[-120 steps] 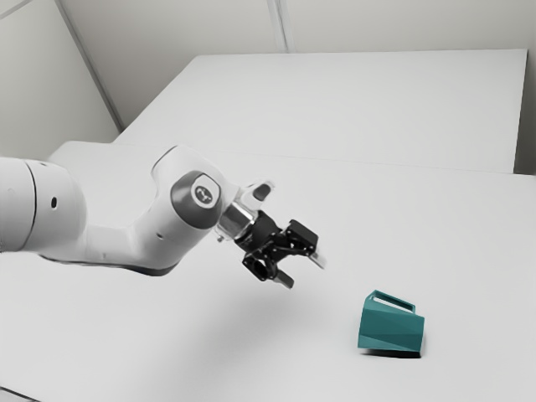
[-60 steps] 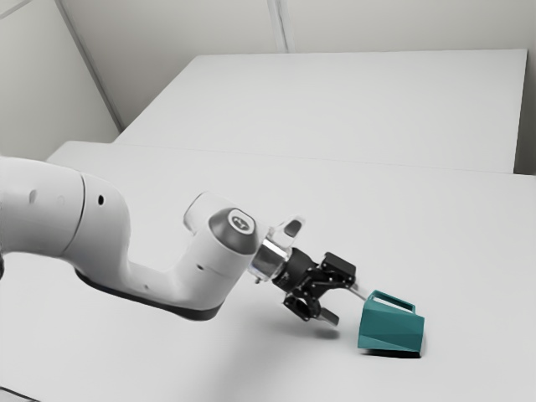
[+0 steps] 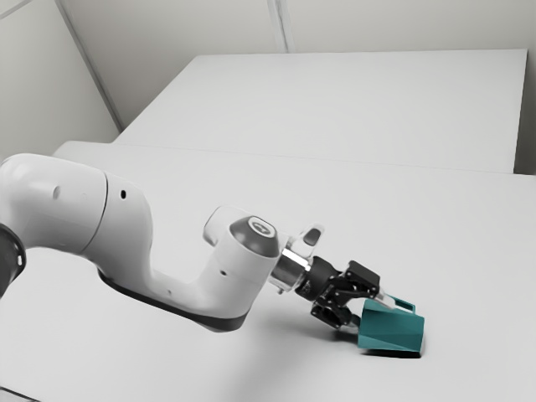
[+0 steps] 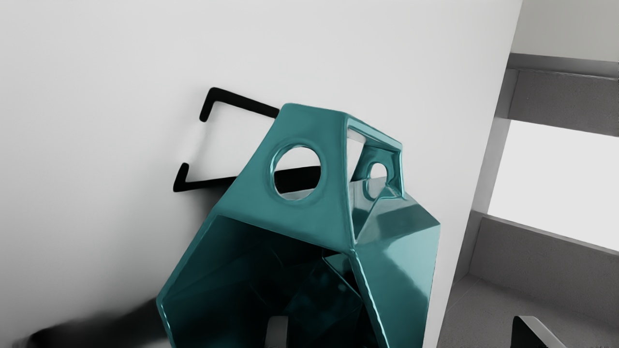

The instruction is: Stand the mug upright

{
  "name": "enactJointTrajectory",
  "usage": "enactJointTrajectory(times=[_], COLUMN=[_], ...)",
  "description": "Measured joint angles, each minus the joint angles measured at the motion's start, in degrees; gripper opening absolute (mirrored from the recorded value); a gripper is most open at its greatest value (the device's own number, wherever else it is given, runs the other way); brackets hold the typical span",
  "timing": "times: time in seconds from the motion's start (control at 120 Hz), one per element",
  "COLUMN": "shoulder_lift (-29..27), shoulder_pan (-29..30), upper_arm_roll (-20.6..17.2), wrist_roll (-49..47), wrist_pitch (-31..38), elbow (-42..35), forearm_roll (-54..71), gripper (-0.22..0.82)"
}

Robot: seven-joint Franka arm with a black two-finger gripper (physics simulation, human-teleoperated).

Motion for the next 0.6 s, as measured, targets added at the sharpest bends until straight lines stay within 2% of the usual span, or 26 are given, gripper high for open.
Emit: enactJointTrajectory(times=[0.15,0.233,0.6], shoulder_lift=[0.0,-0.1,-0.7], shoulder_pan=[0.0,0.0,0.1], upper_arm_roll=[-0.4,-0.5,-0.6], wrist_roll=[1.6,2.3,4.7], wrist_pitch=[0.5,0.7,0.8], elbow=[0.1,0.2,1.3], forearm_roll=[-0.4,-0.5,-0.3], gripper=[0.20,0.10,-0.11])
